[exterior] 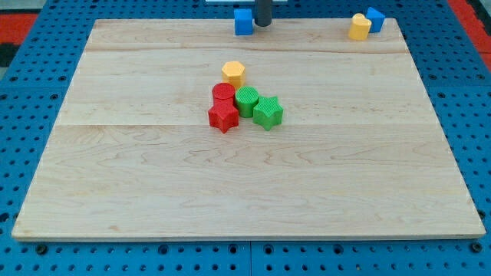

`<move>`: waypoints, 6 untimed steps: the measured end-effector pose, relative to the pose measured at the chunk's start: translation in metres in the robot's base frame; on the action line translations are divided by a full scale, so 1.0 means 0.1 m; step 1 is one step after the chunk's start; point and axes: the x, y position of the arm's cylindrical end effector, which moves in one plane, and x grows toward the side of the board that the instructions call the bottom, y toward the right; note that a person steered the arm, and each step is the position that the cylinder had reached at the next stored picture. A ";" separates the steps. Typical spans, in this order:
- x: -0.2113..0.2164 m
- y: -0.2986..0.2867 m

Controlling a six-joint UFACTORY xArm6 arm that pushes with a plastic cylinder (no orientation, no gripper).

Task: Point your arm at the green star

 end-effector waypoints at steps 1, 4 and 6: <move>0.00 0.17; 1.61 1.07; 2.51 0.46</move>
